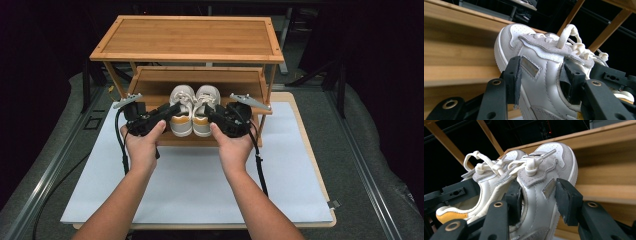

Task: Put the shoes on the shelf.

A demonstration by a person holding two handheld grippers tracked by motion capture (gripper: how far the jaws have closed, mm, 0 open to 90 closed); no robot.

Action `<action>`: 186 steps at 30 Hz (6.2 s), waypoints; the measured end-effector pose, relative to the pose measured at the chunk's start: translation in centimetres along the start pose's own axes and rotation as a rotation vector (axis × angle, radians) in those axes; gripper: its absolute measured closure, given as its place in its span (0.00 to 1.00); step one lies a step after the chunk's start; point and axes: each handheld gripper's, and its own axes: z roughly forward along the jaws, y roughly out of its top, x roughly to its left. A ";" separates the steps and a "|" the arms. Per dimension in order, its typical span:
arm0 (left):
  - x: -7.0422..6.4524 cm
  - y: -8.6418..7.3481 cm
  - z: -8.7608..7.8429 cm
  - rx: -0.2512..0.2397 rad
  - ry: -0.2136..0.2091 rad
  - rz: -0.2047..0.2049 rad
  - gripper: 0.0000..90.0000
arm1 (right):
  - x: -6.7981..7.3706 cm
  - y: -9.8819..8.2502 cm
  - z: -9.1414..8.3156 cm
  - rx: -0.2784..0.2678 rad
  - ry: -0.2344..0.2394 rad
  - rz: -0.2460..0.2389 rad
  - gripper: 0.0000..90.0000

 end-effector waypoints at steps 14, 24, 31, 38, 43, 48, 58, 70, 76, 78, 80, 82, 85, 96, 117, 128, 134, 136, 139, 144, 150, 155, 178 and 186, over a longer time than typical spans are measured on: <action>0.4 1.9 2.2 0.044 0.020 -0.012 0.62 | -0.9 2.0 1.9 0.021 -0.015 0.016 0.64; 0.9 2.4 3.6 0.073 0.035 -0.032 0.62 | -2.0 2.5 3.2 0.053 -0.017 0.036 0.64; 1.9 3.1 4.3 0.096 0.021 -0.070 0.62 | -2.6 2.9 4.2 0.064 -0.004 0.079 0.64; 2.2 4.2 4.9 0.112 0.045 -0.046 0.61 | -2.5 3.6 5.3 0.076 -0.006 0.083 0.64; 2.5 4.2 5.3 0.132 0.035 -0.052 0.61 | -2.3 4.1 5.7 0.107 -0.032 0.047 0.64; 2.9 3.9 6.0 0.156 0.031 -0.070 0.59 | -2.5 4.3 6.1 0.145 -0.067 0.025 0.64; 2.9 4.0 6.2 0.172 0.049 -0.077 0.57 | -3.2 4.5 6.3 0.163 -0.044 0.051 0.59; 2.7 4.4 5.9 0.180 0.076 -0.069 0.51 | -3.3 4.6 5.9 0.155 -0.045 0.051 0.58; 2.5 4.7 5.4 0.180 0.073 -0.054 0.51 | -3.4 4.7 5.6 0.151 -0.037 0.054 0.58; 2.5 4.8 5.2 0.168 0.067 -0.048 0.51 | -3.3 4.8 5.4 0.147 -0.034 0.052 0.57; 2.4 5.0 4.8 0.152 0.069 -0.046 0.52 | -3.2 4.8 5.2 0.143 -0.039 0.053 0.58; 2.4 5.1 4.5 0.150 0.066 -0.041 0.52 | -3.3 4.9 5.0 0.136 -0.033 0.052 0.57; 2.4 5.2 4.1 0.146 0.070 -0.037 0.53 | -3.3 5.0 4.7 0.130 -0.029 0.052 0.57; 1.9 5.3 2.7 0.118 0.042 -0.029 0.56 | -2.4 5.1 3.0 0.108 -0.032 0.014 0.59; 2.6 4.9 0.8 0.105 0.021 -0.002 0.73 | -2.7 4.6 1.0 0.097 0.019 -0.005 0.74; 3.1 4.7 0.7 0.102 0.031 0.020 0.72 | -3.8 4.5 1.1 0.104 -0.016 -0.026 0.74; 3.7 4.5 1.1 0.128 0.030 0.020 0.74 | -4.6 4.3 1.1 0.104 -0.009 0.000 0.79; 3.8 4.4 1.2 0.132 0.038 0.023 0.74 | -4.9 4.1 1.2 0.101 -0.001 0.014 0.80; 4.0 4.3 1.4 0.131 0.034 0.035 0.81 | -5.5 3.8 1.4 0.099 0.007 0.030 0.84; 4.5 3.7 2.2 0.141 -0.005 0.001 0.92 | -6.2 3.5 1.9 0.107 0.014 0.036 0.95; 4.9 2.8 3.1 0.153 -0.007 -0.013 0.99 | -6.0 3.2 2.7 0.124 0.022 0.019 1.00; 4.9 2.7 3.8 0.160 -0.025 -0.009 1.00 | -5.7 2.8 3.6 0.130 0.031 0.017 1.00; 4.7 2.7 4.6 0.166 -0.016 -0.015 1.00 | -5.4 2.7 4.3 0.129 0.038 0.027 1.00; 4.9 3.0 5.2 0.166 -0.011 -0.009 1.00 | -5.8 2.9 4.8 0.122 0.036 0.033 1.00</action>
